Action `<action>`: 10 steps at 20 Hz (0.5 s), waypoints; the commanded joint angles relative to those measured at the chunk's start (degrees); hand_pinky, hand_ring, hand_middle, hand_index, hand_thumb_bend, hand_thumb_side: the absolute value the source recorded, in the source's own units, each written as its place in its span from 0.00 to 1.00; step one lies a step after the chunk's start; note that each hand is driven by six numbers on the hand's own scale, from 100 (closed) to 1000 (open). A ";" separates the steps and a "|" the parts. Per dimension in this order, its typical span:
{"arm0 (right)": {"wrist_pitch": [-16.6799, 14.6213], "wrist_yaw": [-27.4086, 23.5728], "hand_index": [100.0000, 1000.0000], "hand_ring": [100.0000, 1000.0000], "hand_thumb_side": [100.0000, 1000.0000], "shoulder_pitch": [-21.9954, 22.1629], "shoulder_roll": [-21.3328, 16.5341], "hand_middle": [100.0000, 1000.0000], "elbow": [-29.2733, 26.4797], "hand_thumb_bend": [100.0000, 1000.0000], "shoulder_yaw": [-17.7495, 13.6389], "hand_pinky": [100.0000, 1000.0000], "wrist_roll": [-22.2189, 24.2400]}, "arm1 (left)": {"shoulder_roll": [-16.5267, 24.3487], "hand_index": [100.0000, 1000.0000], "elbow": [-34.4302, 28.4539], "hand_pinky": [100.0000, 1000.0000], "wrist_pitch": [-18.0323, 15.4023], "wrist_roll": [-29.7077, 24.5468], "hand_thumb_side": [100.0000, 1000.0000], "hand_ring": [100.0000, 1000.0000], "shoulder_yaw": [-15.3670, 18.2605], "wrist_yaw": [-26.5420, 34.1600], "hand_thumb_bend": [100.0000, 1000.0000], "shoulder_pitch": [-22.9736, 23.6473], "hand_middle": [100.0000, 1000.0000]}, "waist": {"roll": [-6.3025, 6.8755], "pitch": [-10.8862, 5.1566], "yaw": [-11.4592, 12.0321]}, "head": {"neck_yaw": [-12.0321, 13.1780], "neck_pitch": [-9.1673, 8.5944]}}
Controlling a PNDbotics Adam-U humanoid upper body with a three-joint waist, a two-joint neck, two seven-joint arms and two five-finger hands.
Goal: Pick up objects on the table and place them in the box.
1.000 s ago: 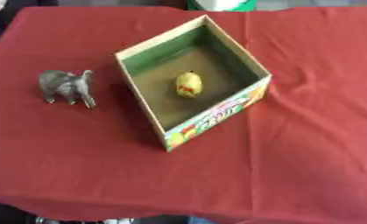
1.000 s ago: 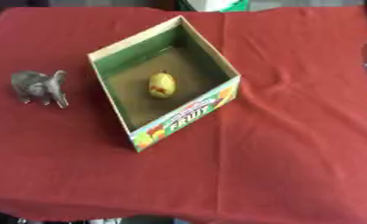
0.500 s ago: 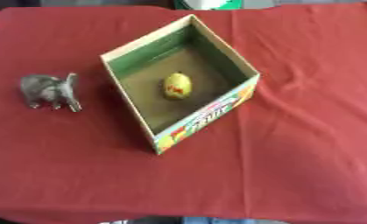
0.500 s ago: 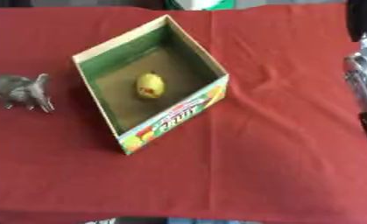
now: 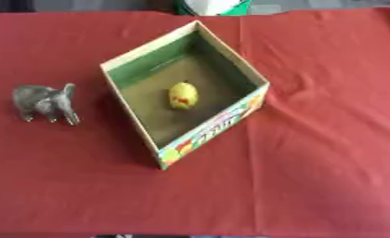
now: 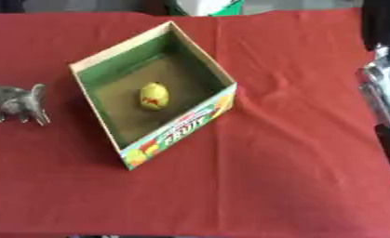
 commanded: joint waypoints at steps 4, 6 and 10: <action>-0.55 0.28 0.90 0.79 0.93 -0.40 -0.75 0.76 -1.10 0.00 -0.88 0.75 -0.10 | 7.52 0.87 -0.97 0.70 4.91 -7.91 0.85 0.73 0.52 -8.00 0.00 -1.51 0.74 | -0.07 -1.04 0.02 | 0.83 -1.07; -0.60 0.29 0.90 0.79 0.93 -0.26 -0.74 0.76 -1.10 0.00 -1.00 0.75 -0.19 | 9.16 0.87 -0.97 0.71 5.98 -11.86 0.89 0.74 0.34 -10.16 0.00 -1.87 0.75 | -0.10 -1.04 0.01 | 0.91 -1.80; -0.89 0.39 0.90 0.78 0.92 -0.11 -0.89 0.76 -1.10 0.00 -1.30 0.75 -0.46 | 10.90 0.88 -0.97 0.71 6.89 -16.28 0.90 0.74 0.21 -12.75 0.00 -2.41 0.75 | -0.17 -0.69 0.02 | 1.19 -3.52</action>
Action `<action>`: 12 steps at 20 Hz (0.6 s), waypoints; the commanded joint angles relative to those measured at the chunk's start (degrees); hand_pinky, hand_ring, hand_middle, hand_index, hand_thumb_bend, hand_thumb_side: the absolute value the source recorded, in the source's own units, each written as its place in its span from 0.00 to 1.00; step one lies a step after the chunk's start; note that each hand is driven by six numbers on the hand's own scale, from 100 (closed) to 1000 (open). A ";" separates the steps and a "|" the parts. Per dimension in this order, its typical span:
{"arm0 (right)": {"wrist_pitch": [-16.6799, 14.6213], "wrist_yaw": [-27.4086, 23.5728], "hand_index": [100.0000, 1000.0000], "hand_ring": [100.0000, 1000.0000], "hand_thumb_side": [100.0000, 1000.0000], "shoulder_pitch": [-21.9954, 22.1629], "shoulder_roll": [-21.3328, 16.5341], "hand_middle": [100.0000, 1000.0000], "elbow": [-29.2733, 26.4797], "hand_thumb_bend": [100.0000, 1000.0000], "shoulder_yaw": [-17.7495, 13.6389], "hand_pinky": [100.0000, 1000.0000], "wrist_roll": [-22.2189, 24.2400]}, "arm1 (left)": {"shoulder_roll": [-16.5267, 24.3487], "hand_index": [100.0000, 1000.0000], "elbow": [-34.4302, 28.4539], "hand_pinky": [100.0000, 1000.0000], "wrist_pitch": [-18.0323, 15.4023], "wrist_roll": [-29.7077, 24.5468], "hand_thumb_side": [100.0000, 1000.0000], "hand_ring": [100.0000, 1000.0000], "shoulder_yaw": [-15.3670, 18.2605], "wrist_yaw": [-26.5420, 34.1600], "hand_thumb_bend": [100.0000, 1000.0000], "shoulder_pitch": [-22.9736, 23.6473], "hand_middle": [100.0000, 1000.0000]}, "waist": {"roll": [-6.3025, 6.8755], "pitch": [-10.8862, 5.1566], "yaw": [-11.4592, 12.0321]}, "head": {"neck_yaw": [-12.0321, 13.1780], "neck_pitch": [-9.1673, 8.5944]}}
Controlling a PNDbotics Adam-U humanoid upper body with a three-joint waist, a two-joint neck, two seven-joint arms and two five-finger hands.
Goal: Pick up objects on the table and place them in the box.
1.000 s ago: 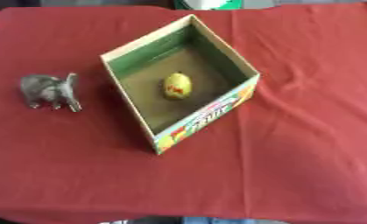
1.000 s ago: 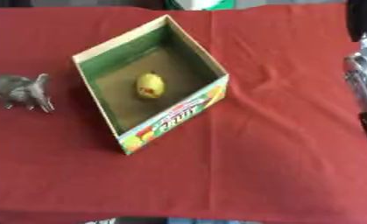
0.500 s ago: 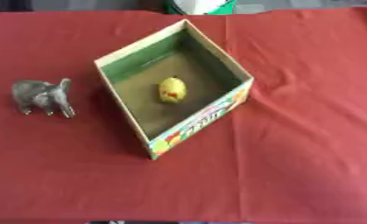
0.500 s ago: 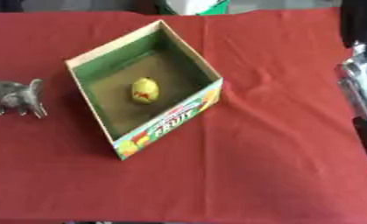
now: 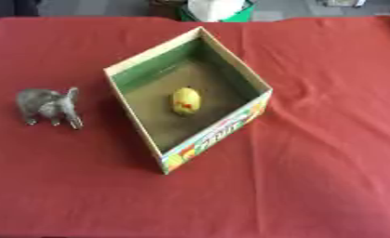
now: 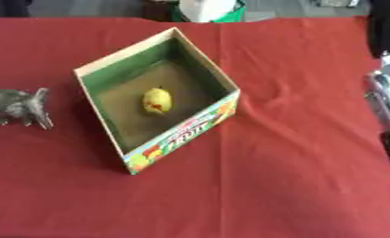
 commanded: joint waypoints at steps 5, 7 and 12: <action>-0.66 0.69 0.90 0.78 0.92 -0.41 -1.23 0.76 -1.10 0.00 -1.15 0.75 -0.17 | 4.03 0.88 -0.95 0.72 1.77 -4.79 0.88 0.76 0.15 -3.96 0.00 -1.16 0.76 | -0.12 0.19 0.04 | 0.64 -3.23; -0.66 0.87 0.90 0.78 0.92 -0.28 -1.29 0.76 -1.10 0.00 -1.26 0.75 -0.27 | 4.55 0.88 -0.95 0.72 2.20 -6.60 0.90 0.77 -0.07 -5.40 0.03 -1.33 0.77 | -0.16 0.52 0.06 | 0.77 -3.57; -0.60 1.19 0.90 0.78 0.92 -0.15 -1.42 0.76 -1.10 0.00 -1.23 0.75 -0.24 | 6.63 0.88 -0.95 0.74 2.16 -12.00 1.00 0.78 -0.85 -8.98 0.23 -2.44 0.77 | -0.28 0.98 0.09 | 1.04 -3.31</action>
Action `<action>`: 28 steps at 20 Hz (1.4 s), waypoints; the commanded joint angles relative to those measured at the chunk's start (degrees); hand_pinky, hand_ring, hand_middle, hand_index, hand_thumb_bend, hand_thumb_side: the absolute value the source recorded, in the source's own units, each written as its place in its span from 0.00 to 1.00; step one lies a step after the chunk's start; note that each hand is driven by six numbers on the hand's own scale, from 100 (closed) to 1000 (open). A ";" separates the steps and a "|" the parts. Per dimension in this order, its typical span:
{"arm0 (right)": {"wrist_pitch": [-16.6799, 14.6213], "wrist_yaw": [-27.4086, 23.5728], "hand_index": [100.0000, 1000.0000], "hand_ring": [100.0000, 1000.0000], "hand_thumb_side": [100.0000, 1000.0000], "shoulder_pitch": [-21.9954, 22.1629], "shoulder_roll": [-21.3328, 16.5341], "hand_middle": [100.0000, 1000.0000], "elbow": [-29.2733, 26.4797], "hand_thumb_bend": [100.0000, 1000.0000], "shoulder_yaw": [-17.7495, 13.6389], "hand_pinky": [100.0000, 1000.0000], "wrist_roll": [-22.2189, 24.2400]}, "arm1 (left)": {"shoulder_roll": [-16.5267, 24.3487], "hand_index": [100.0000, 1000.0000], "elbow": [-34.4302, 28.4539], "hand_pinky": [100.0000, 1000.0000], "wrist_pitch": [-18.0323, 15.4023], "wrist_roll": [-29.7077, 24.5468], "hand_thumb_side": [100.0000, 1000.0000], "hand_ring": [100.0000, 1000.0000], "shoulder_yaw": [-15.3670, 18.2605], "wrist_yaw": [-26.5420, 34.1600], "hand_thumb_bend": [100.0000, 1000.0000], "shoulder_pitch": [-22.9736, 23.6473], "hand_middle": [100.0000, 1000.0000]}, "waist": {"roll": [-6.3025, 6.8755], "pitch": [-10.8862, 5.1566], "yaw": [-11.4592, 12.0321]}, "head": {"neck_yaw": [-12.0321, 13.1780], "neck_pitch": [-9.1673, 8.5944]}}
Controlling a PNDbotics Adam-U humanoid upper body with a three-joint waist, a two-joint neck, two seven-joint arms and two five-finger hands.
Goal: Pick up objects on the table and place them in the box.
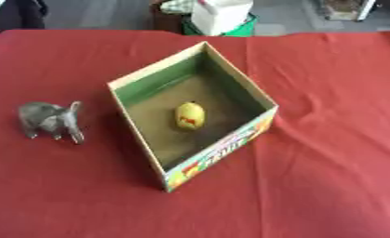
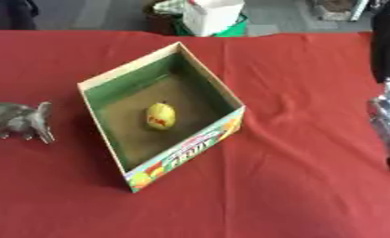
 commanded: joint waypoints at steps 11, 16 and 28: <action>-0.09 0.56 0.89 0.78 0.91 -0.14 -1.52 0.75 -1.10 0.00 -0.52 0.75 0.38 | 9.38 0.90 -0.93 0.76 -3.87 -18.32 1.00 0.81 -2.89 -4.41 0.37 -3.84 0.80 | 0.09 -0.52 0.20 | 1.22 1.10; 0.18 0.51 0.89 0.77 0.91 -0.09 -1.33 0.75 -1.10 0.00 -0.39 0.75 0.70 | 10.40 0.91 -0.93 0.76 -5.52 -22.82 1.00 0.82 -4.16 -3.88 0.38 -5.16 0.80 | 0.27 -0.63 0.26 | 1.14 1.91; 1.88 0.57 0.88 0.77 0.90 -0.75 -0.36 0.74 -1.10 0.00 0.17 0.76 1.67 | 11.13 0.98 -0.93 0.83 -5.10 -33.51 0.82 0.89 -6.90 -0.95 0.32 -7.03 0.87 | 0.47 -0.69 -0.10 | 1.42 1.56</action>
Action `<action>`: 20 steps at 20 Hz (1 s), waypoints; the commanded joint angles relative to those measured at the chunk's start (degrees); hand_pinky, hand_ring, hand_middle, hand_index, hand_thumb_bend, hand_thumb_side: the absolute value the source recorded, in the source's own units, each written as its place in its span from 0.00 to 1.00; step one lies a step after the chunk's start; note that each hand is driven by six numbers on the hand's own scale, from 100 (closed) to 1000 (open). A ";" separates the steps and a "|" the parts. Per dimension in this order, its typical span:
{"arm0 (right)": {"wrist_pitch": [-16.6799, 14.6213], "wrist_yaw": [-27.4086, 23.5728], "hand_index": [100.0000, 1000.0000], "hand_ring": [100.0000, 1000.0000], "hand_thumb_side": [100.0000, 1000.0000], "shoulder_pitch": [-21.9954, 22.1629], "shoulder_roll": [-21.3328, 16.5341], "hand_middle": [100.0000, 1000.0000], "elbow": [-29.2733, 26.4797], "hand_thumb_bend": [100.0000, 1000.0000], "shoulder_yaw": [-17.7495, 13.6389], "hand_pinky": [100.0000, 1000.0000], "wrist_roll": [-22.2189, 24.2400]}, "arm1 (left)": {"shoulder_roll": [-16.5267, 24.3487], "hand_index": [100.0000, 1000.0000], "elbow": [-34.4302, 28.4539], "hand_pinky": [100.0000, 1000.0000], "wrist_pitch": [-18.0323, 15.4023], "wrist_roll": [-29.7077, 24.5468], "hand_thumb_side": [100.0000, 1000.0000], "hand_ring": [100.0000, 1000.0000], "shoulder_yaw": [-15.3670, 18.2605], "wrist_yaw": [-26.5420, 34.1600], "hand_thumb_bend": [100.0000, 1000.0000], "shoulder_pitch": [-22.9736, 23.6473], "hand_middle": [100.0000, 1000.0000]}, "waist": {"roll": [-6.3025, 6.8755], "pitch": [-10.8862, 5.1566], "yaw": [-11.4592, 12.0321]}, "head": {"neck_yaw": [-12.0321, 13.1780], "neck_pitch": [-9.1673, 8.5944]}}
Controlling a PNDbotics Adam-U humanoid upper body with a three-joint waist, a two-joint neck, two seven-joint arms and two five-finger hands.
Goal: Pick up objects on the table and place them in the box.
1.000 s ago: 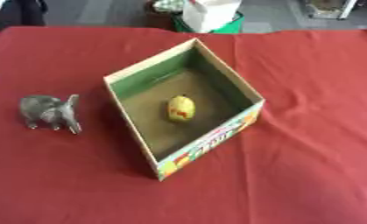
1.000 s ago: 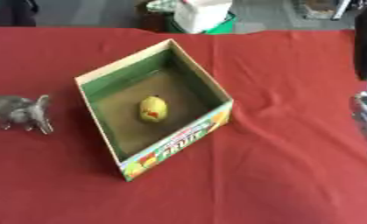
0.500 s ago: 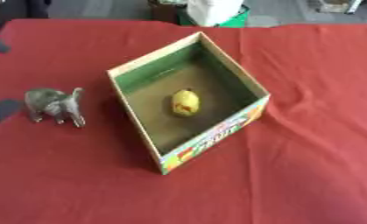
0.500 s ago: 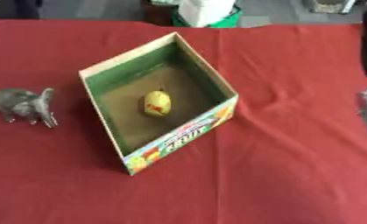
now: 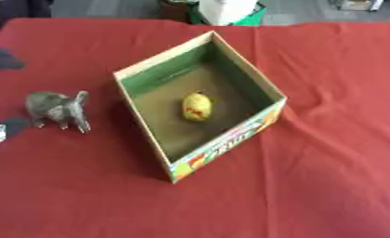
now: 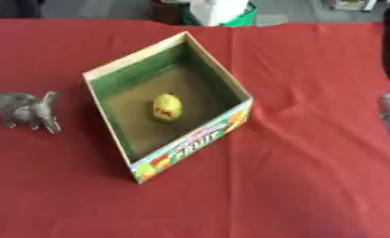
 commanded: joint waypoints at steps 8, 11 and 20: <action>0.88 0.38 0.87 0.77 0.91 -0.97 -0.39 0.74 -1.10 0.00 0.21 0.76 1.29 | 2.28 1.00 0.84 0.88 2.68 -10.28 0.88 0.94 -1.80 -1.39 0.46 -3.77 0.90 | 0.07 -0.40 -0.59 | 1.08 -0.54; 1.08 0.46 0.87 0.77 0.90 -1.00 -0.24 0.73 -1.10 0.00 0.27 0.76 1.80 | 1.66 1.00 2.80 0.88 2.19 -11.16 0.89 0.93 -2.39 -1.59 0.46 -5.05 0.88 | 0.03 -0.12 -0.76 | 1.42 -0.73; 1.43 0.31 0.86 0.77 0.90 -1.06 0.05 0.72 -1.10 0.00 0.42 0.76 2.79 | -0.30 1.00 10.72 0.87 -0.02 -10.05 0.88 0.93 -3.01 1.69 0.42 -9.00 0.91 | -0.01 0.66 -1.40 | 2.33 -1.50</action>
